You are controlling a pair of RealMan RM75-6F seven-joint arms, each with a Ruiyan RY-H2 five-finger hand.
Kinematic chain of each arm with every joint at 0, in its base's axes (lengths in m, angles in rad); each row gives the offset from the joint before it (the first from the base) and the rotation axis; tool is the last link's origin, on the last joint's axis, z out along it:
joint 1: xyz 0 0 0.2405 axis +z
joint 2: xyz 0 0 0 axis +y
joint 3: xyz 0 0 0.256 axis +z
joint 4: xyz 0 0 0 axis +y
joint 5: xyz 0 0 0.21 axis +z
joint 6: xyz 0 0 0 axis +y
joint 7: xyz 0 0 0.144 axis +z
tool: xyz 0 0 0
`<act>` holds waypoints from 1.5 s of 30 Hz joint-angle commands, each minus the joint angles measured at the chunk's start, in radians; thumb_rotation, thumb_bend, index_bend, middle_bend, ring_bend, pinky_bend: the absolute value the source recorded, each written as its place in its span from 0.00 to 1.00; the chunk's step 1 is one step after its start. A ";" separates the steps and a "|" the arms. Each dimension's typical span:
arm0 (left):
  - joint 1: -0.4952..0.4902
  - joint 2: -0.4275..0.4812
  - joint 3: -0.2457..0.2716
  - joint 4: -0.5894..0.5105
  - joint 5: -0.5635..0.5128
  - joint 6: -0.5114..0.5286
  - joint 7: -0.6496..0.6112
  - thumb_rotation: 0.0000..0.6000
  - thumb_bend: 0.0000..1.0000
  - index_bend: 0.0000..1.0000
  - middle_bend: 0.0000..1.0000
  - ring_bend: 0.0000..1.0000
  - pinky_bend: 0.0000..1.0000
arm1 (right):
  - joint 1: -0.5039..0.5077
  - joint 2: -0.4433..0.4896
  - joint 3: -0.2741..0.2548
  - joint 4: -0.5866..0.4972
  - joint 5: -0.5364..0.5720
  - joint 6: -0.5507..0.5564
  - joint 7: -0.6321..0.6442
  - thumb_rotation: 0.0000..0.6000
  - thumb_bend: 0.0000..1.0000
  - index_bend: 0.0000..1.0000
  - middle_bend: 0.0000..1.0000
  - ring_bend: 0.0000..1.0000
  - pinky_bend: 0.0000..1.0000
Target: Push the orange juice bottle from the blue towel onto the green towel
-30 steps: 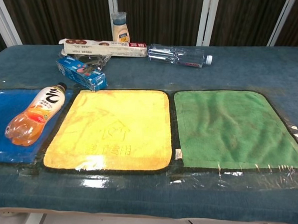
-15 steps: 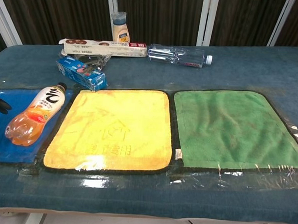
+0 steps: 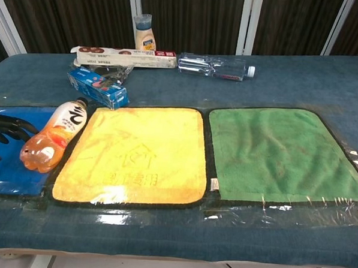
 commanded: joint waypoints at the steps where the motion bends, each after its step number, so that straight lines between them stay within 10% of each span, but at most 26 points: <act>1: -0.025 -0.015 -0.022 0.011 0.026 -0.053 -0.064 1.00 0.44 0.12 0.14 0.07 0.11 | -0.002 0.002 0.000 0.002 0.000 0.004 0.007 1.00 0.23 0.00 0.00 0.00 0.00; 24: -0.072 -0.030 0.017 -0.005 0.372 0.087 -0.479 1.00 0.45 0.12 0.14 0.07 0.11 | -0.001 0.009 0.002 0.003 0.004 0.002 0.025 1.00 0.23 0.00 0.00 0.00 0.00; 29: -0.037 -0.133 -0.031 0.133 0.284 0.223 -0.494 0.98 0.41 0.12 0.12 0.05 0.11 | -0.002 0.011 0.003 0.005 0.006 0.005 0.033 1.00 0.23 0.00 0.00 0.00 0.00; 45: -0.140 -0.224 -0.032 0.310 0.205 0.003 -0.752 1.00 0.44 0.03 0.10 0.10 0.29 | -0.001 0.013 0.006 0.008 0.010 0.004 0.040 1.00 0.23 0.00 0.00 0.00 0.00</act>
